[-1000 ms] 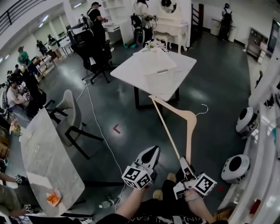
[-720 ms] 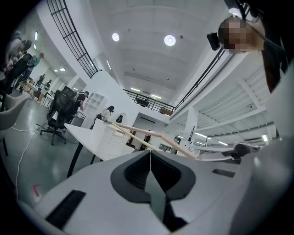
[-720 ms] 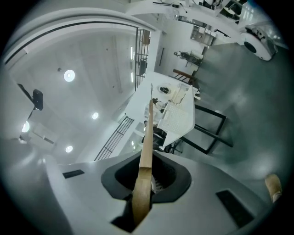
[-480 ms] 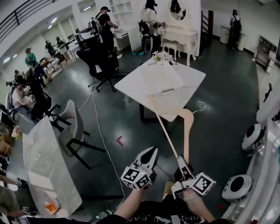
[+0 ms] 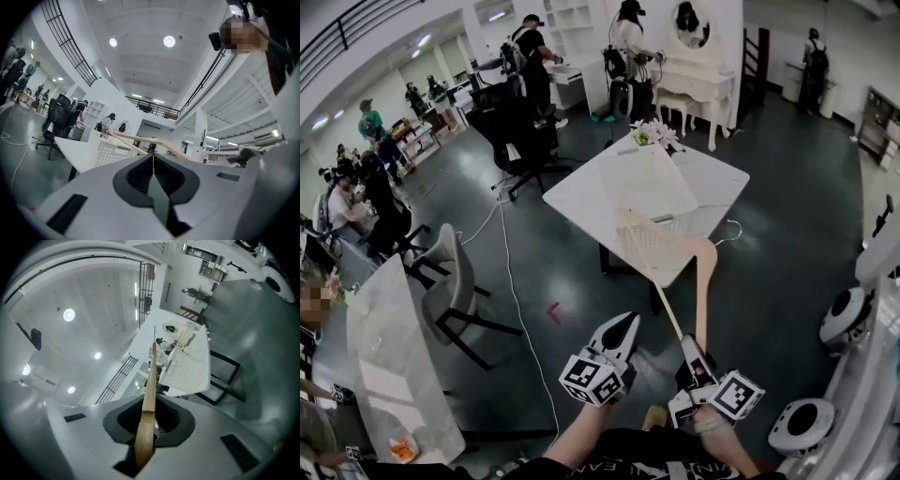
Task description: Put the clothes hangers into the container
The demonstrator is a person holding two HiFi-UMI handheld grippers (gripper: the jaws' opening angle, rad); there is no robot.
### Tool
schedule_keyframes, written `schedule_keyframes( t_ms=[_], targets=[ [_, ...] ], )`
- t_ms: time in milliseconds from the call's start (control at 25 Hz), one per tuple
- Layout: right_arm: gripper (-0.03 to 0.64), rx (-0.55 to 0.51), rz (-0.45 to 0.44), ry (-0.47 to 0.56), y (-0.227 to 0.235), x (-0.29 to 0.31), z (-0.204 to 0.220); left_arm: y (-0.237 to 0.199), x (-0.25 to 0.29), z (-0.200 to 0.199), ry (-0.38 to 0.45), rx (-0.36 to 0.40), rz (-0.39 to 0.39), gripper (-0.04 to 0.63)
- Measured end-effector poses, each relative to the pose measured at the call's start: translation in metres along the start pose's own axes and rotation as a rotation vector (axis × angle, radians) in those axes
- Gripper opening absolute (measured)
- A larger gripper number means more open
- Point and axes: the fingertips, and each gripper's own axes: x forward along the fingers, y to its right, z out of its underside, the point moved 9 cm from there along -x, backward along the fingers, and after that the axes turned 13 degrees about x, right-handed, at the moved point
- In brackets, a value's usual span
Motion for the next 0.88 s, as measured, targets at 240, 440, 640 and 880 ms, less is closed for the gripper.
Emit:
schedule_keyframes(
  t_ms=[240, 440, 640, 880],
  targets=[
    [0.054, -0.021, 0.007, -0.018, 0.008, 0.013, -0.024, -0.01, 0.022, 0.003, 0.004, 0.014, -0.027, 0.009],
    [0.054, -0.058, 0.034, -0.031, 0.011, 0.018, -0.045, -0.013, 0.035, 0.006, 0.001, 0.017, -0.056, 0.009],
    [0.054, -0.074, 0.032, -0.049, 0.012, 0.028, -0.053, -0.019, 0.041, 0.005, -0.01, 0.028, -0.074, 0.009],
    [0.054, -0.085, 0.053, -0.055, 0.015, 0.049, -0.066, -0.044, 0.054, 0.002, 0.002, 0.037, -0.112, 0.009]
  ],
)
